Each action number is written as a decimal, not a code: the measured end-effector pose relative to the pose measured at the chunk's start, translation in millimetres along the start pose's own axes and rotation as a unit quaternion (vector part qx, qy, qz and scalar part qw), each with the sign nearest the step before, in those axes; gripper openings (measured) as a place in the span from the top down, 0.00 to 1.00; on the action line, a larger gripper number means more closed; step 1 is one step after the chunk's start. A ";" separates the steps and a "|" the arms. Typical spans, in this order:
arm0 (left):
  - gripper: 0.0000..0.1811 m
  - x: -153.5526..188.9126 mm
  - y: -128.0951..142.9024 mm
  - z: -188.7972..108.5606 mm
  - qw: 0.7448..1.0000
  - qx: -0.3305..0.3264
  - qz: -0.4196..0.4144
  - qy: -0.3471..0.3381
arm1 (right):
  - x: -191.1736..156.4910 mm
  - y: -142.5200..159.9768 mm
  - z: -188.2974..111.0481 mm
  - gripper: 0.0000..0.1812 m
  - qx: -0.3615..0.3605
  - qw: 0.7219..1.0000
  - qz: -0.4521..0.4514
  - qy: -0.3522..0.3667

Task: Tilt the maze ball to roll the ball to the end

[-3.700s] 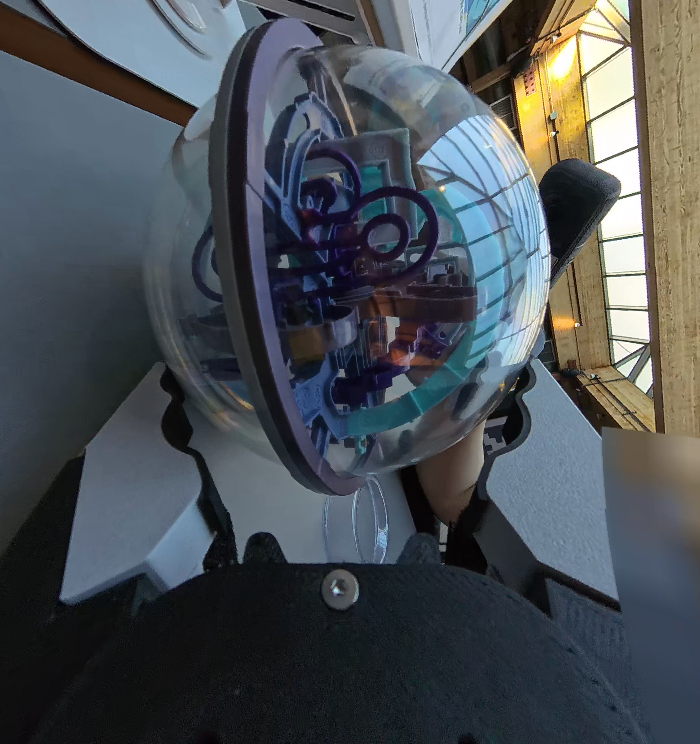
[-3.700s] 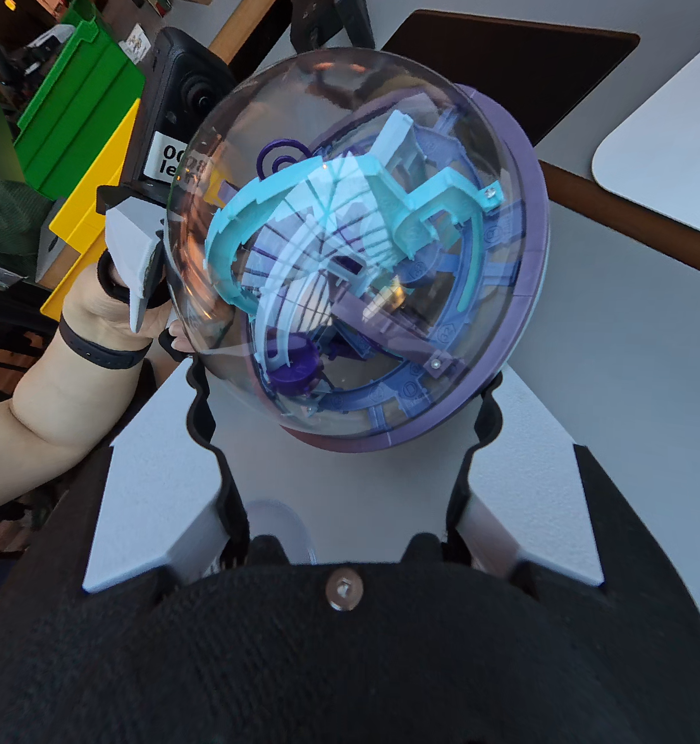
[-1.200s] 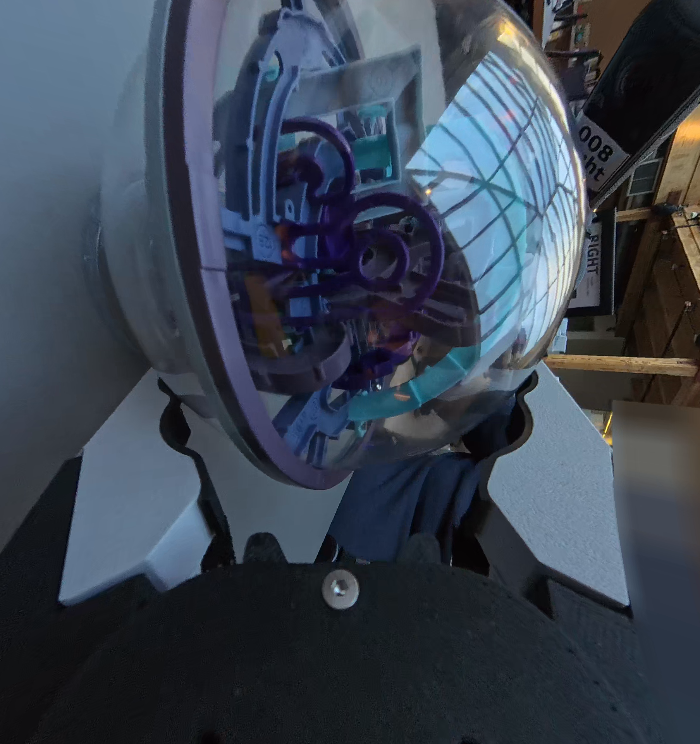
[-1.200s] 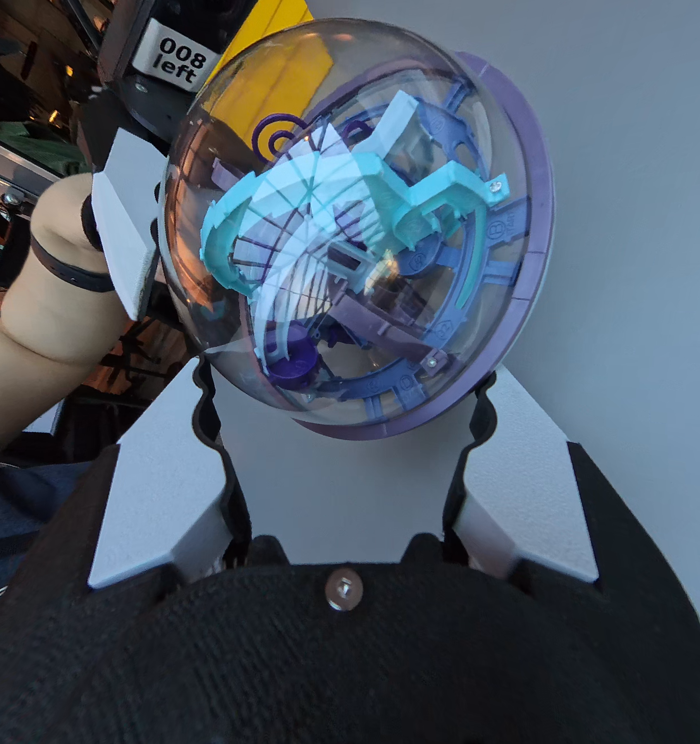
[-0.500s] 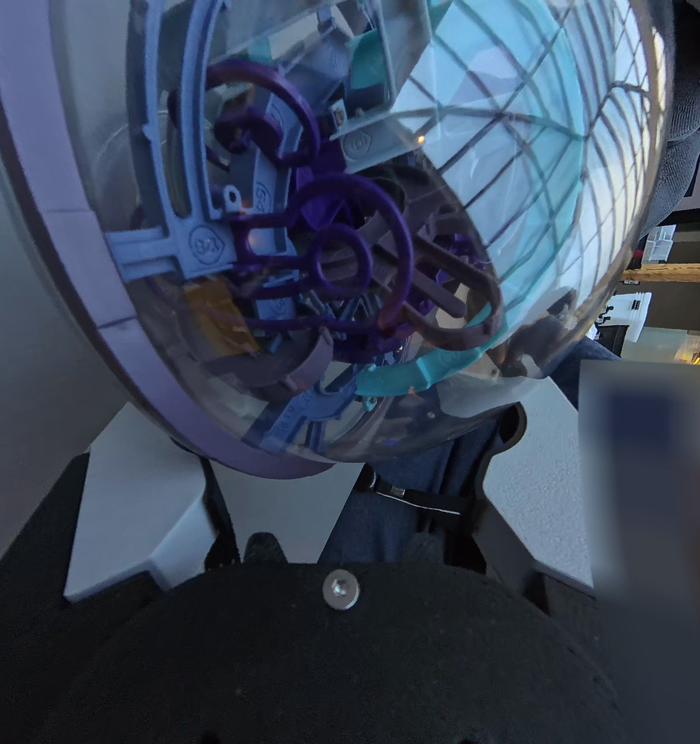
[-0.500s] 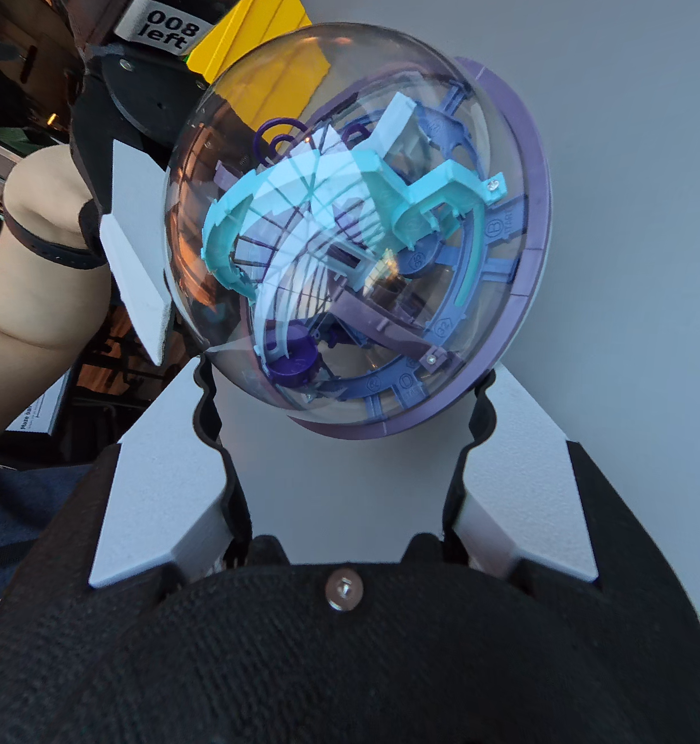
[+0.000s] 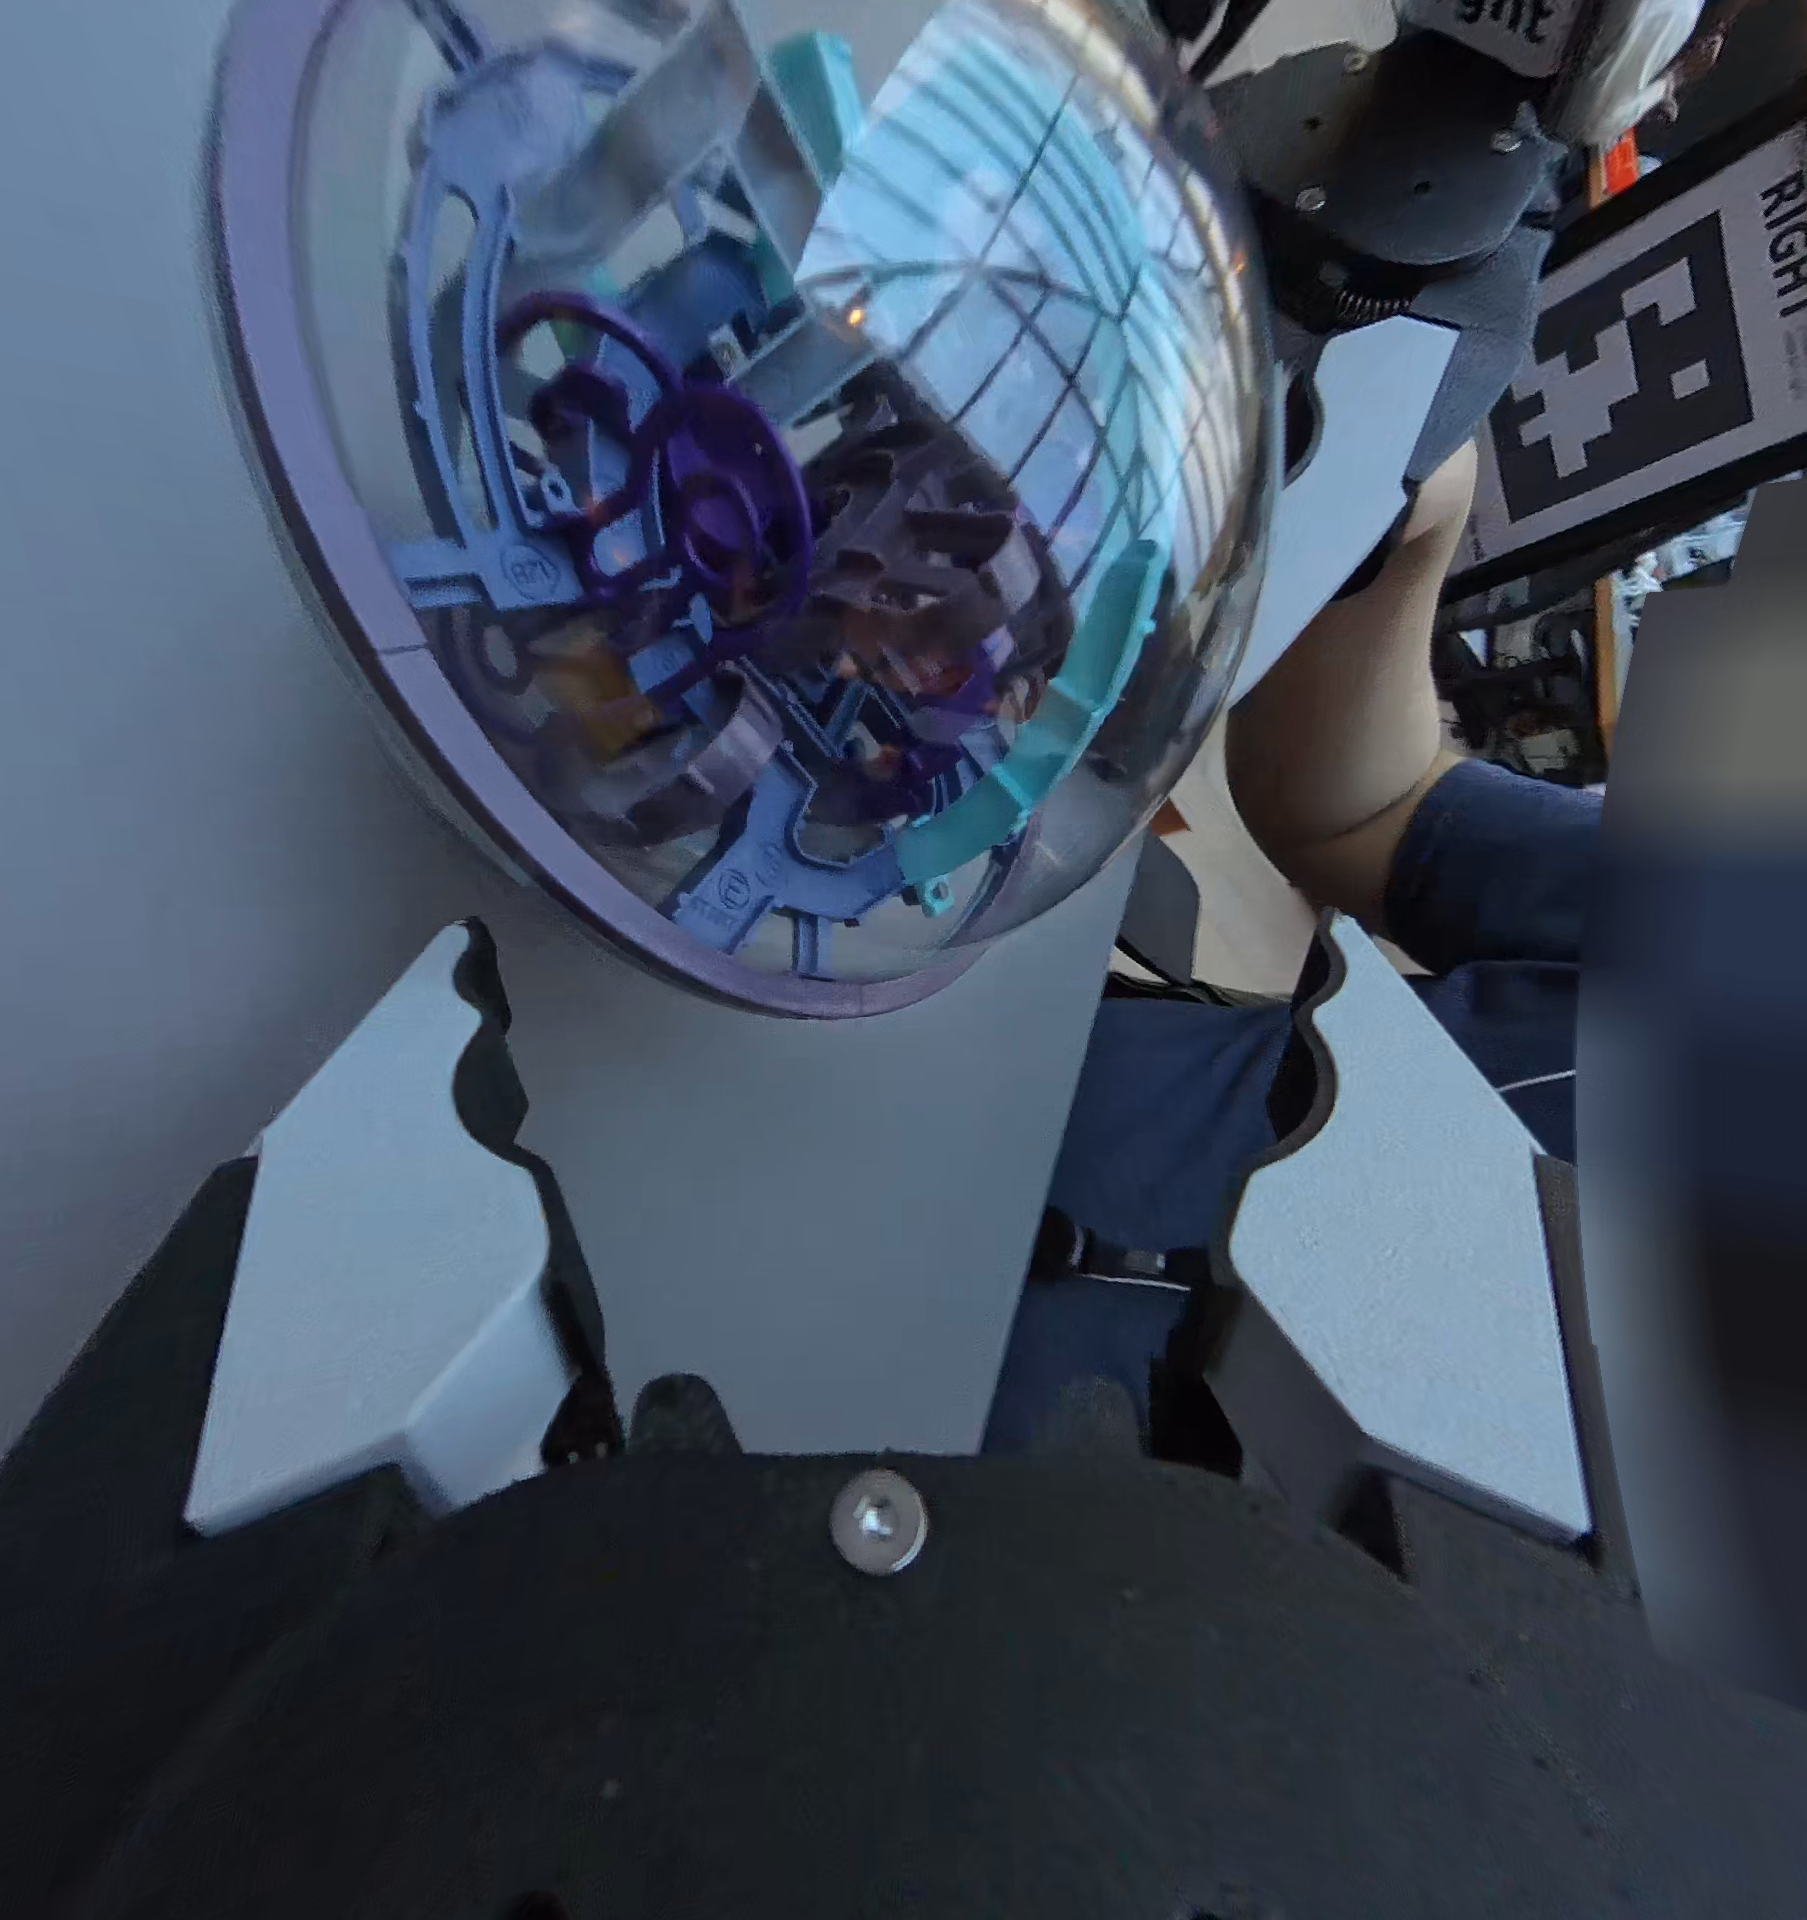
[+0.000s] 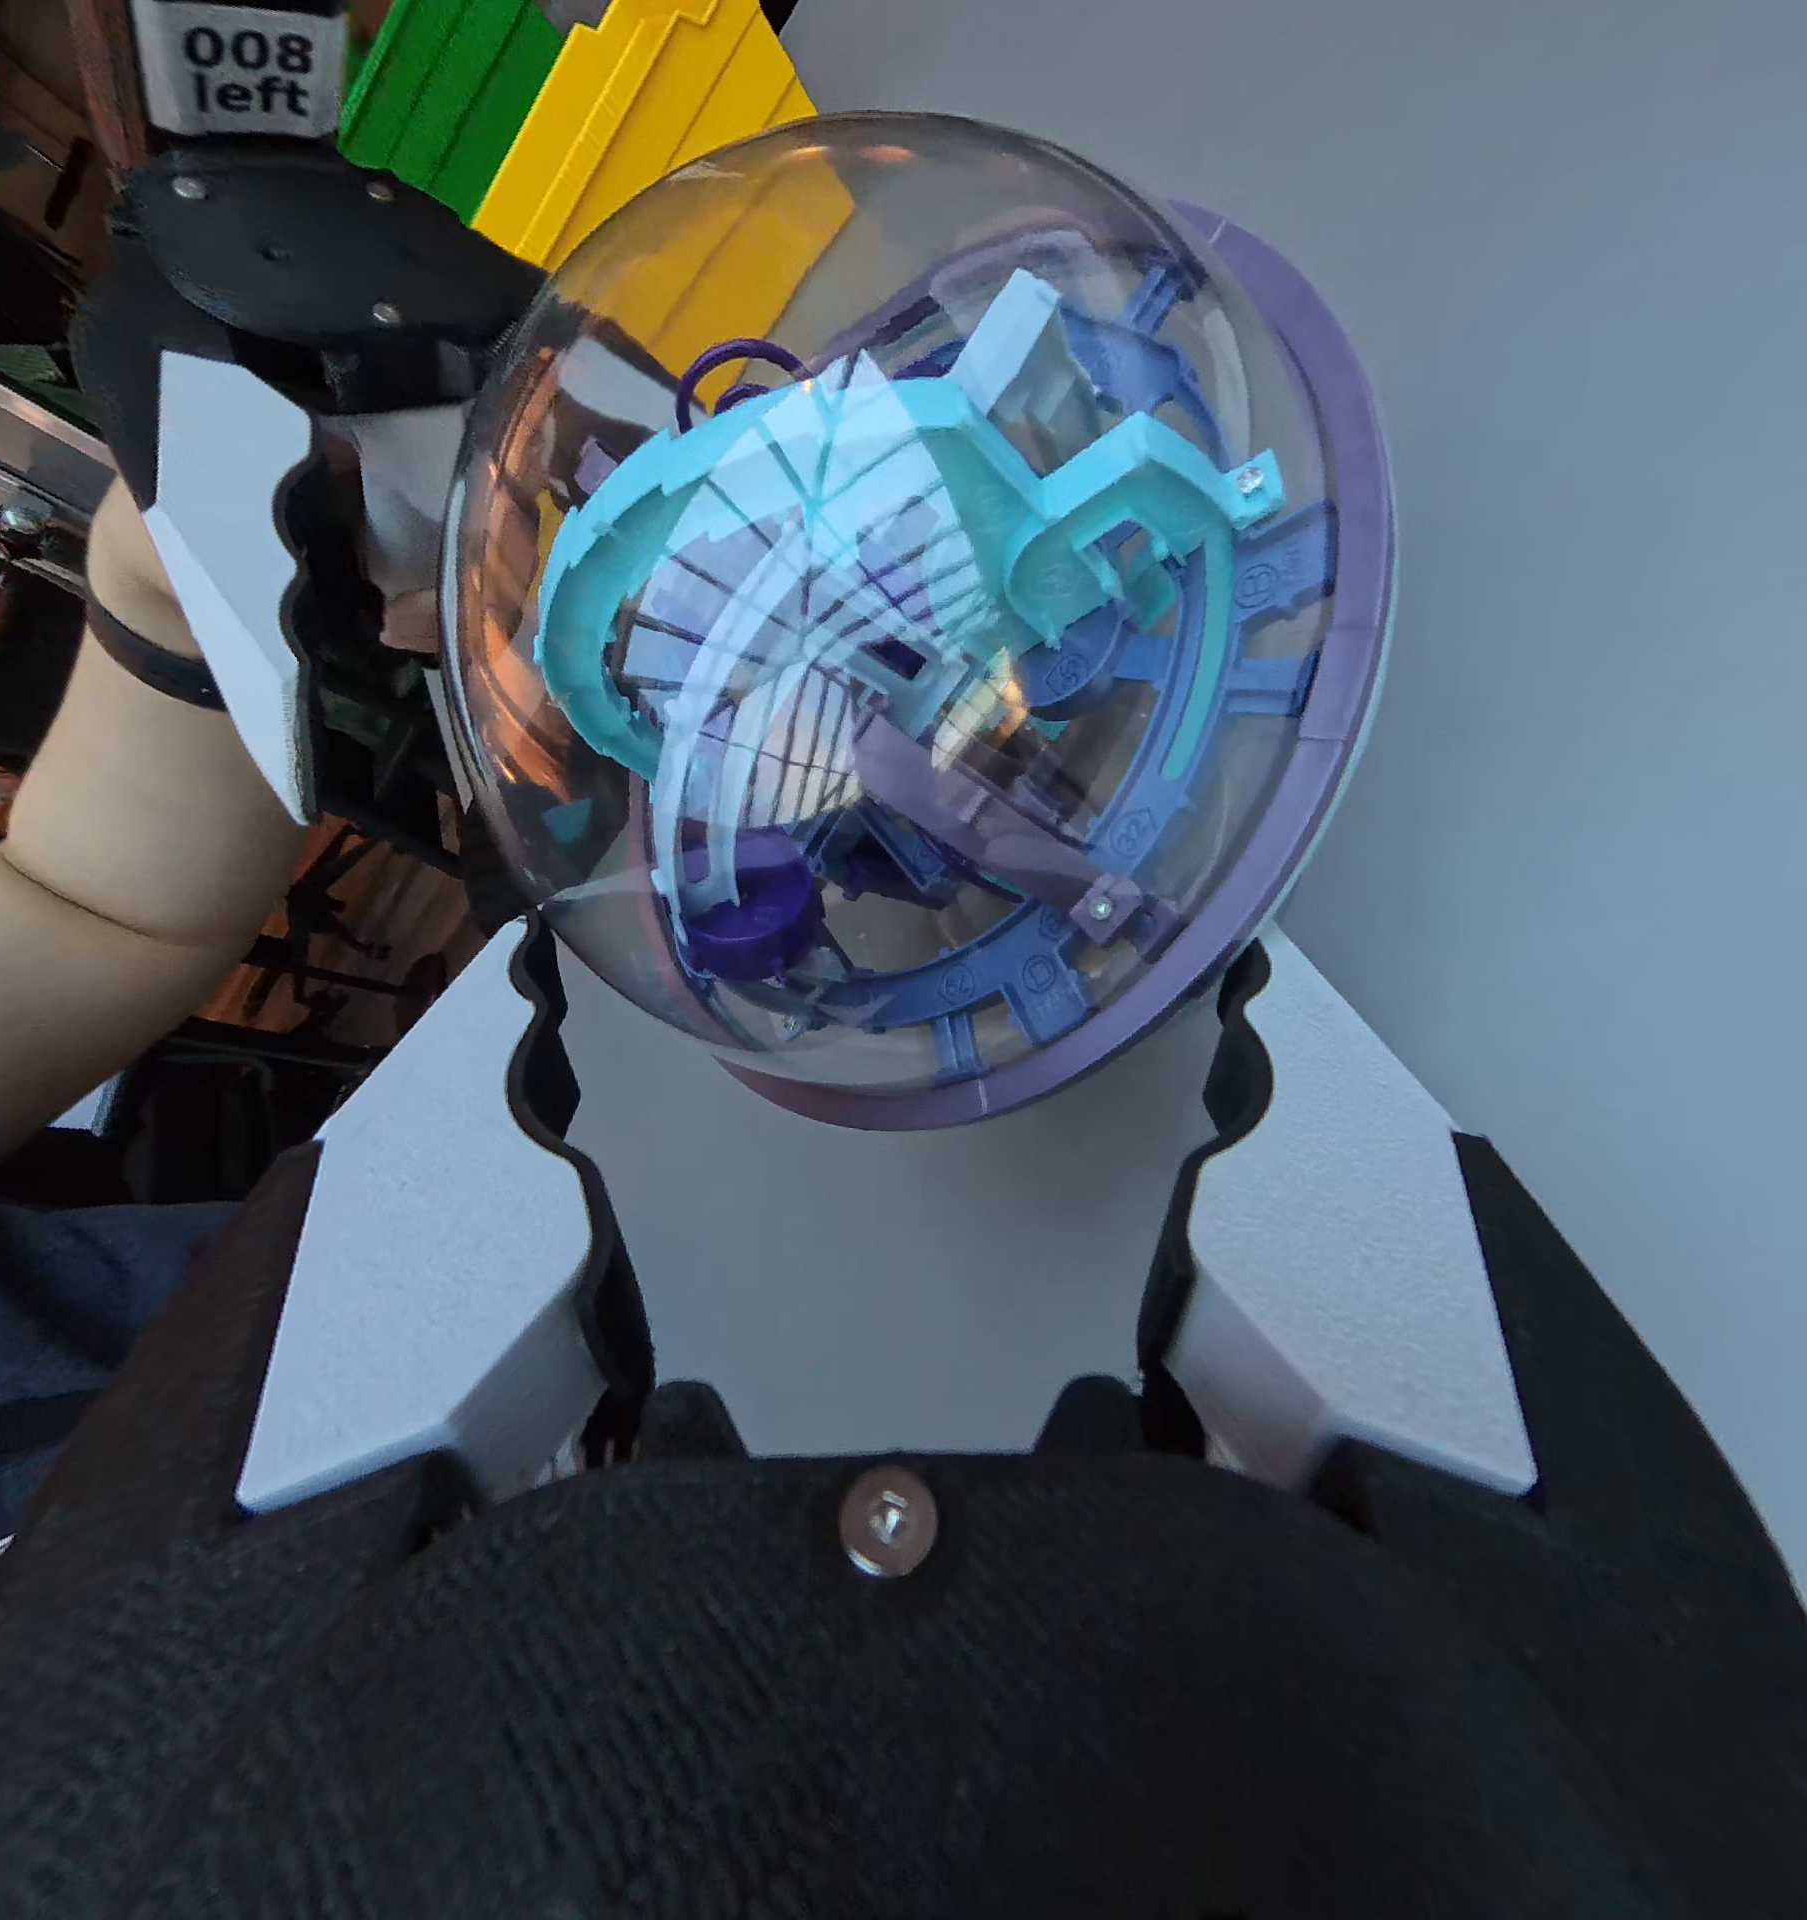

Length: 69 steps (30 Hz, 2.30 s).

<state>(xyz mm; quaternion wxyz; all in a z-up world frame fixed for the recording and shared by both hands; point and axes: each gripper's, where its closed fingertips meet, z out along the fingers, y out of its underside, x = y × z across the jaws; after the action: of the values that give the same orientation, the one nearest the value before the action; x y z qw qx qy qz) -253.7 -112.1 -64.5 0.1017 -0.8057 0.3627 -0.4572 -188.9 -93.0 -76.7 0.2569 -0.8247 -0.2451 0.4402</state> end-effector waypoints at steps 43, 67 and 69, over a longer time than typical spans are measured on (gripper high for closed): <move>0.31 -40.6 -24.1 7.7 0.778 0.192 0.537 -0.263 | 5.9 16.9 11.4 0.15 0.030 0.967 -0.250 0.044; 0.30 -45.7 -24.3 12.0 0.791 0.210 0.519 -0.247 | 31.8 -13.4 2.5 0.30 0.065 0.796 -0.579 0.162; 0.30 -46.0 -25.3 12.0 0.791 0.213 0.518 -0.247 | 33.1 -13.7 4.1 0.29 0.067 0.802 -0.571 0.159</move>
<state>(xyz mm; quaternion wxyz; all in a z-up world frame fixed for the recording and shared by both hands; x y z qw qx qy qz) -246.1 -64.8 -89.2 0.5780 -0.5410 0.5816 -0.1872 -178.6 -61.0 -89.8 0.5517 -0.5745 -0.5977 0.0918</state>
